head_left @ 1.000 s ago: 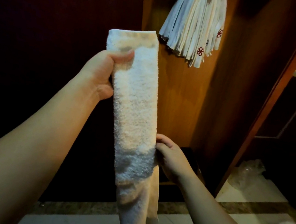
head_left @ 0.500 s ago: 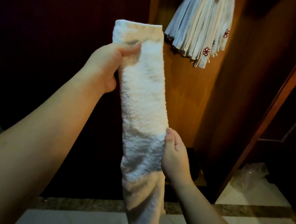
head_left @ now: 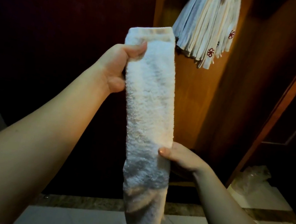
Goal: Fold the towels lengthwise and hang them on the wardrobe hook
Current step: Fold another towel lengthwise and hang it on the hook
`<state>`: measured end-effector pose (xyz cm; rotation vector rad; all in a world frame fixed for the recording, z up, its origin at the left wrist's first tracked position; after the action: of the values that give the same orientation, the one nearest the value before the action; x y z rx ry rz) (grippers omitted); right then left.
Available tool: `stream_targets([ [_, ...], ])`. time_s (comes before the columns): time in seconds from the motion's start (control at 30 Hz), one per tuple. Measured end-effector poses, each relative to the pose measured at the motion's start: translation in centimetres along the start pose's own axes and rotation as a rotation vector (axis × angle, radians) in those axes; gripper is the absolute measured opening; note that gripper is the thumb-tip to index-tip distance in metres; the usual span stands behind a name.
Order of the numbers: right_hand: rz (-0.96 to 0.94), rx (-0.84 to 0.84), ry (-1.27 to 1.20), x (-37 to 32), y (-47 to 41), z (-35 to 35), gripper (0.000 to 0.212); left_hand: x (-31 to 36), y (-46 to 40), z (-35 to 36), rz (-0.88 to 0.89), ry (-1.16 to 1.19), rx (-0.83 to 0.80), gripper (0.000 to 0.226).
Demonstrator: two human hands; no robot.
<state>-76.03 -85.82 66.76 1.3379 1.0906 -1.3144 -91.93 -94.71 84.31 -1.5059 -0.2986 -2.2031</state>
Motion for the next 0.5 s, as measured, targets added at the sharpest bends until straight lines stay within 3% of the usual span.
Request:
stream_targets([
  [0.07, 0.044, -0.081, 0.080, 0.1, -0.1, -0.1, 0.044, -0.1, -0.2, 0.0, -0.024, -0.018, -0.020, 0.031],
  [0.23, 0.044, -0.067, 0.194, 0.2, -0.7, 0.1, 0.043, -0.2, -1.5, -0.5, -0.028, -0.036, 0.030, 0.027],
  [0.4, 0.105, -0.026, 0.406, 0.2, -0.7, 0.5, 0.084, -1.0, -3.2, -1.4, -0.044, -0.066, 0.154, 0.021],
  [0.5, 0.099, 0.013, 0.067, 1.2, -0.6, 0.4, 0.070, -1.8, -3.9, -2.3, -0.065, -0.077, 0.221, 0.018],
])
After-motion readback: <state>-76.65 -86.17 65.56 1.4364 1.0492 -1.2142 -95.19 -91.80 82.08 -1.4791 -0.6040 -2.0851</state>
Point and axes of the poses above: each hand's wrist, its own y-axis away from the middle knuckle, its own z-axis out of the palm, x = y × z, the point moved 3 cm from there along -y, towards the middle knuckle, and after that the axes turned 1 degree about -x, right-handed, at the moved point
